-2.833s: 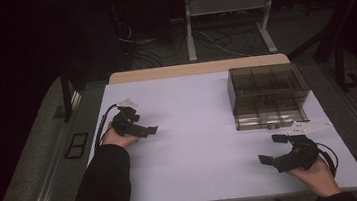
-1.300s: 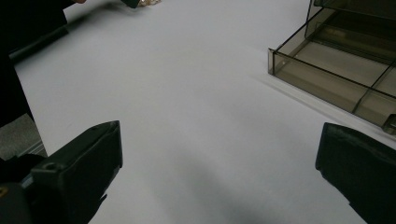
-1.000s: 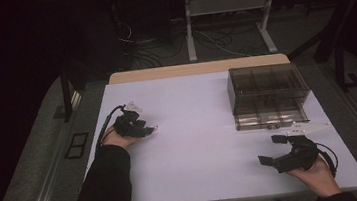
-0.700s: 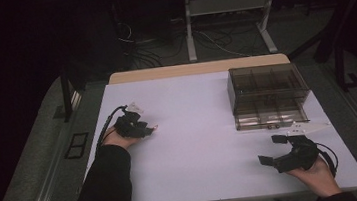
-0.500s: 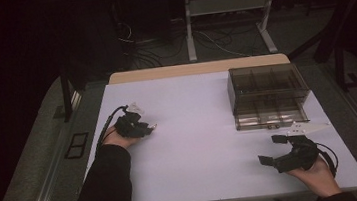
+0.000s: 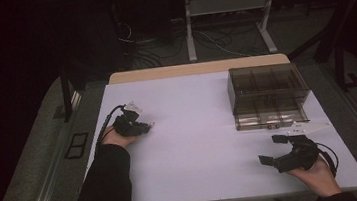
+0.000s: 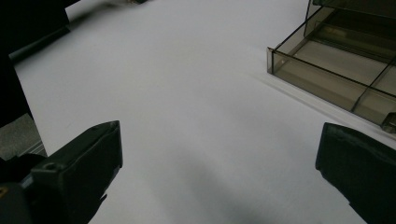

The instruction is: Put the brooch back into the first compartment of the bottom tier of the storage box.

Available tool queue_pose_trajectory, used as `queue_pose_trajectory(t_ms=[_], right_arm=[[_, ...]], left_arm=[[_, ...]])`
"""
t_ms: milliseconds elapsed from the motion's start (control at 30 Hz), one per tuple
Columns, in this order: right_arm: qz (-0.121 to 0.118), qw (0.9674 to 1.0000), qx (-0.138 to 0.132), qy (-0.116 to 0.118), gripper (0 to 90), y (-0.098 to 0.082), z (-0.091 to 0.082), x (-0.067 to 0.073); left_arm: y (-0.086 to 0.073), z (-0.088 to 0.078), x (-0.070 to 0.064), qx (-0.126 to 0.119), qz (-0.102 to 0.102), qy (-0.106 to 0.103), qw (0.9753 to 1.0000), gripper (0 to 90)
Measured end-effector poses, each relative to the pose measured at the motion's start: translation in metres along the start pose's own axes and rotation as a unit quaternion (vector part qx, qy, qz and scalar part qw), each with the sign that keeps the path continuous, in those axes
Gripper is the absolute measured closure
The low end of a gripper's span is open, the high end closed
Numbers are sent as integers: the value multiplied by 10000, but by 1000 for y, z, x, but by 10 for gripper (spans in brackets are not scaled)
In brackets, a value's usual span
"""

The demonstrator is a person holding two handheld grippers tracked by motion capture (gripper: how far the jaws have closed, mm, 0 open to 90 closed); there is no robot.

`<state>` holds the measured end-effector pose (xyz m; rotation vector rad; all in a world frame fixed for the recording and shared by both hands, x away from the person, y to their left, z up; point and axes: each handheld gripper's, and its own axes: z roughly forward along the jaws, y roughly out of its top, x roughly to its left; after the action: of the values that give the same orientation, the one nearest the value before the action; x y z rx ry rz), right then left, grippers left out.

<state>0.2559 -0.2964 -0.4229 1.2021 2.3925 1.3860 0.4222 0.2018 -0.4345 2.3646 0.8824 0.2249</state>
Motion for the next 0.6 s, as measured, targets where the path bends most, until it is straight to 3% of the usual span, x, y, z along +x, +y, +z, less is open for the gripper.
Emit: queue_pose_trajectory(t_ms=[400,600], right_arm=[[6,10000,-21,-10,1,0,-1,-1],[10,10000,-22,-11,1,0,-1,-1]], left_arm=[[3,-6,1,-161,-128,-151,9997,785],[10,-12,-2,-296,-96,-205,9993,786]])
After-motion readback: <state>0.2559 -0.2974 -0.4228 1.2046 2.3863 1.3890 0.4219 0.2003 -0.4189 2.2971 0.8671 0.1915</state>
